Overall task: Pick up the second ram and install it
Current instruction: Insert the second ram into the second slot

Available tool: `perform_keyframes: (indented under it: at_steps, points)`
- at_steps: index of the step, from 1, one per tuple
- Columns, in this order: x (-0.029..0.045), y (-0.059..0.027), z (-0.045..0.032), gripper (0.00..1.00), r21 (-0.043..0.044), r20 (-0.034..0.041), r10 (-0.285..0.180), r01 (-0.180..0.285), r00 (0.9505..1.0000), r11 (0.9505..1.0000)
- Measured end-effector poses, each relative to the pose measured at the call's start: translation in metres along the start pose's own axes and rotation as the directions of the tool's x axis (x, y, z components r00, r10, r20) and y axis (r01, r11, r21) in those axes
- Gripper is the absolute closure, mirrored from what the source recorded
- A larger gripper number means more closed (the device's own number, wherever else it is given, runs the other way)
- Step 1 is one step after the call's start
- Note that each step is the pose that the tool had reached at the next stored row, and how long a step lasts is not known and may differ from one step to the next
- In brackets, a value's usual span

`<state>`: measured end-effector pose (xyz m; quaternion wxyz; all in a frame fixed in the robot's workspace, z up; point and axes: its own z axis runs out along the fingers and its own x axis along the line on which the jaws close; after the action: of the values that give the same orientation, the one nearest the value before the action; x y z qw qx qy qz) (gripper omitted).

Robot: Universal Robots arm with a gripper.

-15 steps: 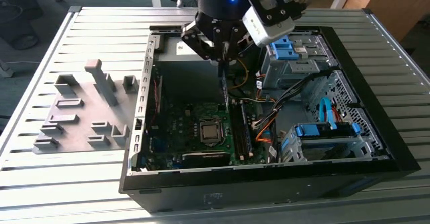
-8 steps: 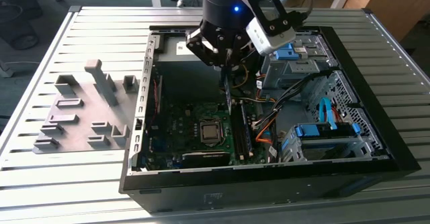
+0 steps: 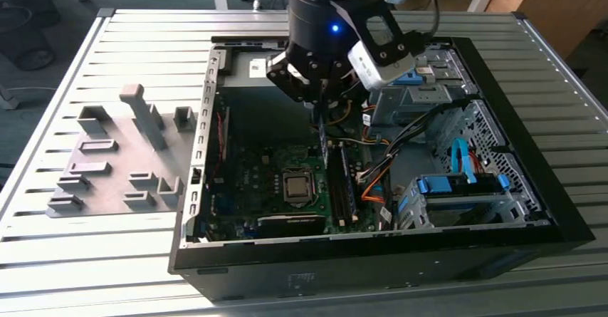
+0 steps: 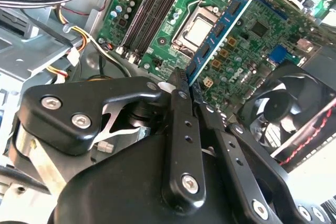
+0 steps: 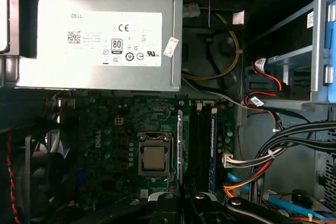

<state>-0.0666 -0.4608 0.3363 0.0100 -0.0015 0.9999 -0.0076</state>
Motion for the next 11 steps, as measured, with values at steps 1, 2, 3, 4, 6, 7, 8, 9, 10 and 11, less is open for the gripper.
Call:
perform_keyframes:
  at_steps: [1, 2, 3, 4, 6, 7, 8, 9, 10, 11]
  points:
    - [0.0000, 0.0000, 0.0018, 0.86, 0.0000, -0.0005, 0.000, 0.000, 1.0000, 1.0000]
    - [-0.0001, 0.0001, 0.0035, 0.86, 0.0000, -0.0012, 0.000, 0.000, 1.0000, 1.0000]
    - [-0.0001, 0.0001, 0.0052, 0.86, 0.0000, -0.0020, 0.000, 0.000, 1.0000, 1.0000]
    - [-0.0001, 0.0001, 0.0067, 0.86, 0.0001, -0.0027, 0.000, 0.000, 1.0000, 1.0000]
    - [-0.0001, 0.0001, 0.0087, 0.86, 0.0000, -0.0038, 0.000, 0.000, 1.0000, 1.0000]
    - [-0.0001, 0.0001, 0.0091, 0.86, 0.0001, -0.0041, 0.000, 0.000, 1.0000, 1.0000]
    - [-0.0001, 0.0001, 0.0092, 0.86, 0.0003, -0.0043, 0.000, 0.000, 1.0000, 1.0000]
    - [-0.0001, 0.0001, 0.0094, 0.86, 0.0001, -0.0043, 0.000, 0.000, 1.0000, 1.0000]
    - [-0.0001, 0.0001, 0.0095, 0.86, 0.0001, -0.0043, 0.000, 0.000, 1.0000, 1.0000]
    - [-0.0001, 0.0001, 0.0095, 0.86, 0.0001, -0.0043, 0.000, 0.000, 1.0000, 1.0000]
